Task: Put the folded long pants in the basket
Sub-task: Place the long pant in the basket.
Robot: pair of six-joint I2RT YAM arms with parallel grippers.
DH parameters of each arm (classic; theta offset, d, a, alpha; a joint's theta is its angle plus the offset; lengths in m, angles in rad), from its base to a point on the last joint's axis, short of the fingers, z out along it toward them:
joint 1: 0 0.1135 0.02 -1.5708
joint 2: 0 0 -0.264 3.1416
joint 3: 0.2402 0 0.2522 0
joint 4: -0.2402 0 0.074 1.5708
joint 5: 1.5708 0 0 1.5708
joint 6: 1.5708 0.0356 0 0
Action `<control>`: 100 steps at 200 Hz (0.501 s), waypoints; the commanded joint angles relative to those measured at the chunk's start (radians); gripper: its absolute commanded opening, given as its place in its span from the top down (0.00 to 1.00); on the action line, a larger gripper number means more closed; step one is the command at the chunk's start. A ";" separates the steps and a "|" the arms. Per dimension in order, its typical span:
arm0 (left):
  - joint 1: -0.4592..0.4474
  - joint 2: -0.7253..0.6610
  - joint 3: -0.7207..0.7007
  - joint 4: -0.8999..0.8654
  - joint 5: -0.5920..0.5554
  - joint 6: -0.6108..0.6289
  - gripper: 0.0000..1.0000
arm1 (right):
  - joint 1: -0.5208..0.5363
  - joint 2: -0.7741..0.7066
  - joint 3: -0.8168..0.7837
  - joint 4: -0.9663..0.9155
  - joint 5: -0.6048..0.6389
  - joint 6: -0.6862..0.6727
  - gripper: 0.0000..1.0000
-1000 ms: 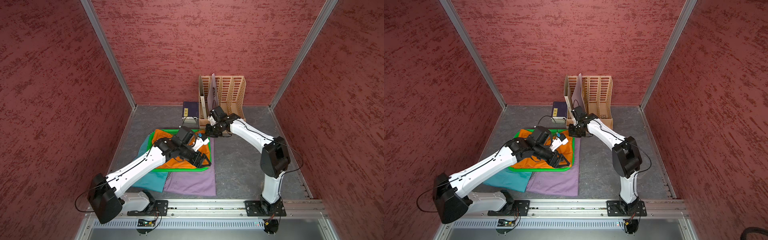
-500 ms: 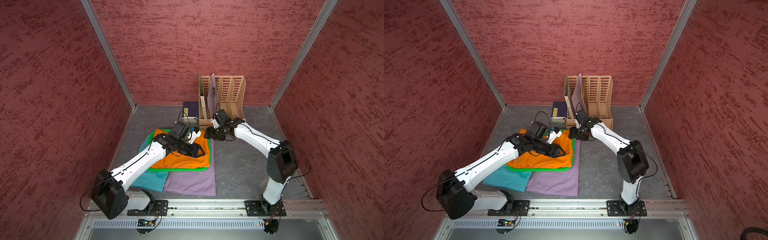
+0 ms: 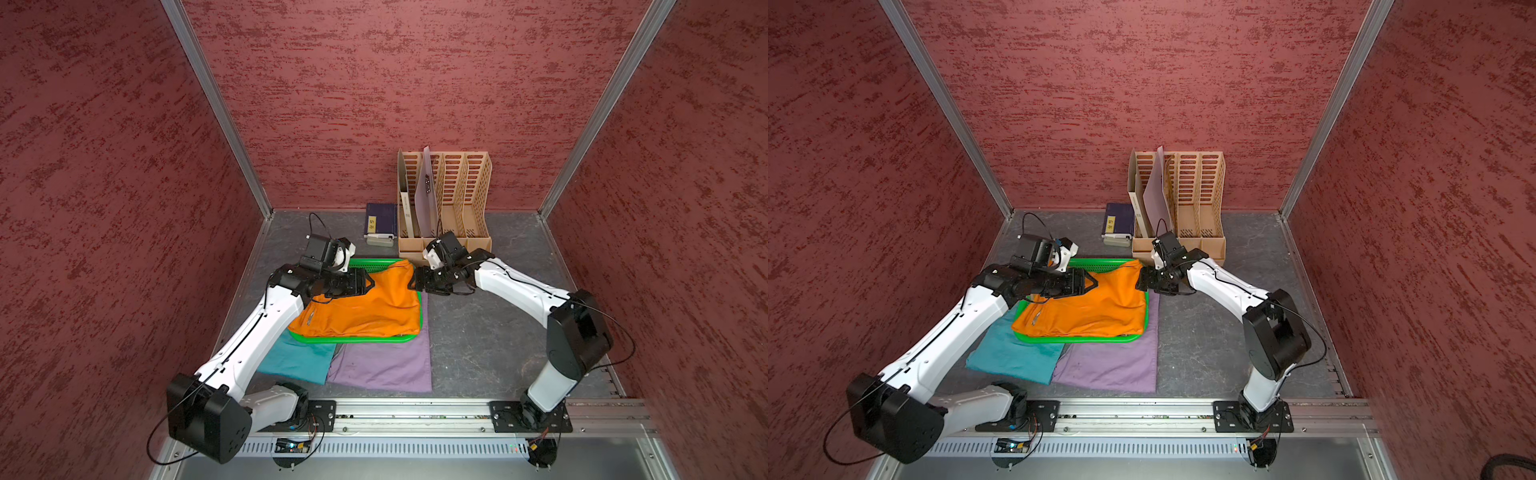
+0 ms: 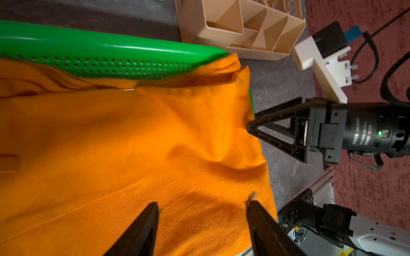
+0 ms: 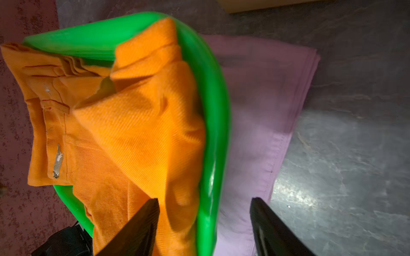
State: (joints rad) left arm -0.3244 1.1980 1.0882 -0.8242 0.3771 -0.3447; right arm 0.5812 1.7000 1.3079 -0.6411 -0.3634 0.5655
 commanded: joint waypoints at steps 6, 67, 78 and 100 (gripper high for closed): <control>0.023 -0.056 -0.043 -0.035 0.008 -0.024 0.32 | 0.006 -0.118 -0.028 0.023 0.059 -0.008 0.28; 0.074 -0.063 -0.030 -0.030 0.111 -0.025 0.38 | -0.011 -0.186 -0.114 -0.039 0.129 -0.040 0.30; 0.040 -0.053 -0.021 -0.032 0.173 -0.019 0.38 | -0.028 -0.207 -0.153 -0.037 0.139 -0.032 0.32; -0.165 0.021 0.088 -0.128 0.036 -0.008 0.36 | -0.060 -0.252 -0.264 0.036 0.101 0.002 0.36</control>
State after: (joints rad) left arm -0.3225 1.1675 1.0752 -0.8913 0.4503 -0.3706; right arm 0.5564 1.5043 1.1275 -0.6365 -0.2825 0.5461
